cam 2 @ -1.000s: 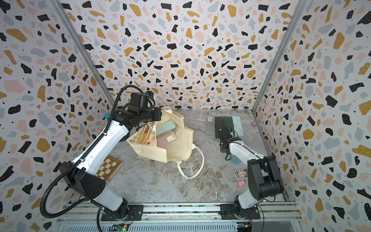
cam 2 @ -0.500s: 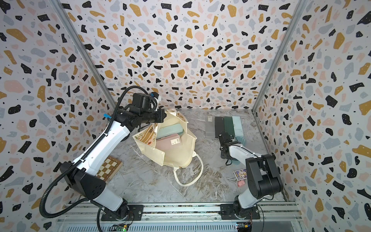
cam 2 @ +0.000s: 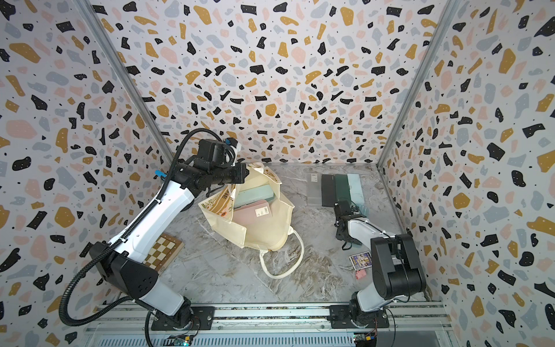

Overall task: Take out the pencil case from the canvas bag
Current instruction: Place the pencil case at the center of the board.

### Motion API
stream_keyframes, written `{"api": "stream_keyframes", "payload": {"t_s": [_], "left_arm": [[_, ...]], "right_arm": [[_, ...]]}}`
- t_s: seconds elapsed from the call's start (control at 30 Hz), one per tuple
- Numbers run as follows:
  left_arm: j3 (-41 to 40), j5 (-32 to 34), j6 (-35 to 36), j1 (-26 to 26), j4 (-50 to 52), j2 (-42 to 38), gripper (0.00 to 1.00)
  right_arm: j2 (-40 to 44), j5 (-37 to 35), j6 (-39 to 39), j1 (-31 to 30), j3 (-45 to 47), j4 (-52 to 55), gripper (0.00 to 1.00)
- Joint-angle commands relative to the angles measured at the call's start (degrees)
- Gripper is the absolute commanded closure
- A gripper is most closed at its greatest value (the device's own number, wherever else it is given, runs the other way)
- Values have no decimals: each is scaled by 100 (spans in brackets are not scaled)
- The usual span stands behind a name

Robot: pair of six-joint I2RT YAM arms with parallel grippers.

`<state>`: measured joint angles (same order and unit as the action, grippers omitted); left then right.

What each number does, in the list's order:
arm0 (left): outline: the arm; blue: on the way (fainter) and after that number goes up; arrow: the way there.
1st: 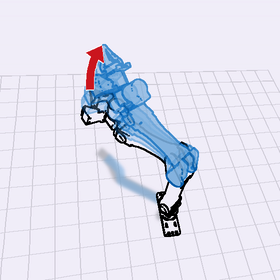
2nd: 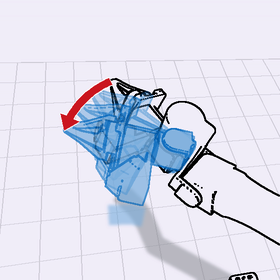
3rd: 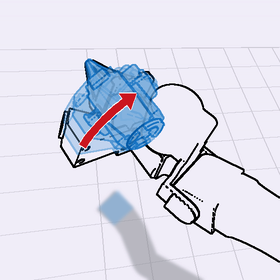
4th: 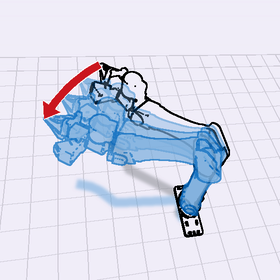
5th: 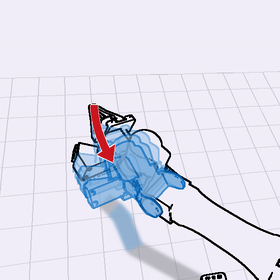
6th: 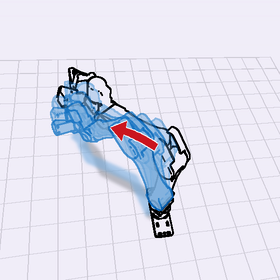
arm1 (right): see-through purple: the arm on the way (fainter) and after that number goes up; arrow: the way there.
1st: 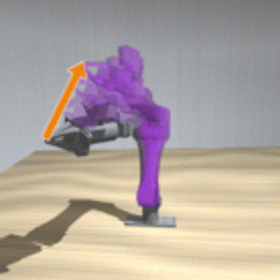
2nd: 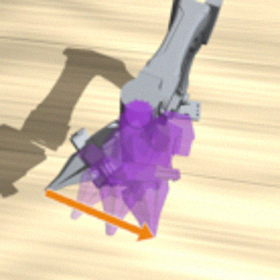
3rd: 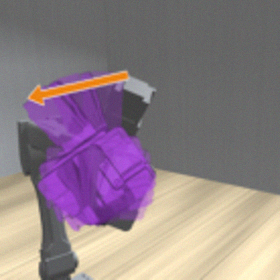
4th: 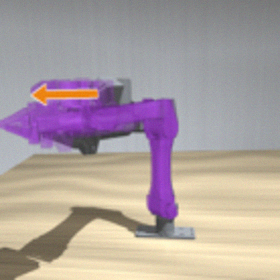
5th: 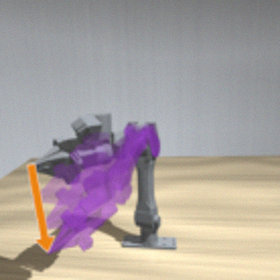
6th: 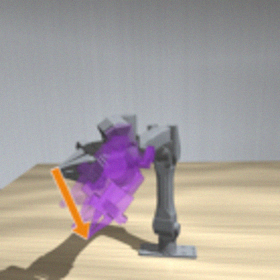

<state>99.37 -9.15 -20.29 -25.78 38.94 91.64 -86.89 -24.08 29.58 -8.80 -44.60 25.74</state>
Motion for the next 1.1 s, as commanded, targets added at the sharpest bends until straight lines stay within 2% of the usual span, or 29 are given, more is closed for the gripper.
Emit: {"api": "stream_keyframes", "payload": {"t_s": [0.0, 0.2, 0.27, 0.33, 0.4, 0.5, 0.63, 0.87, 1.07], "left_arm": [[249, -89, 61, -24, -468, -102, 100], [273, -2, 69, -26, -422, -93, 100], [274, 33, 61, -24, -418, -89, 100], [258, 111, 69, -24, -397, -103, 100], [221, 310, 69, -24, -389, -163, 100], [116, 643, 66, -24, -422, -298, 100], [21, 1003, 15, -15, -433, -433, 100], [-155, 2086, -112, -15, -332, -707, 100], [-164, 1930, -124, -15, -387, -664, 100]], "right_arm": [[349, -82, 144, 191, 120, 90, 41], [731, 44, 177, 455, 164, -48, 42], [1008, 317, 171, 573, 175, -277, 41], [1237, 927, 198, 873, 208, -583, 41], [1374, 1841, 216, 1367, 308, -1025, 41], [1201, 2526, 223, 1784, 228, -1324, 44], [614, 2455, 32, 1862, -240, -1159, 50], [-37, 2223, -190, 2013, -645, -1112, 56], [-450, 1976, -408, 2031, -931, -1080, 59]]}}
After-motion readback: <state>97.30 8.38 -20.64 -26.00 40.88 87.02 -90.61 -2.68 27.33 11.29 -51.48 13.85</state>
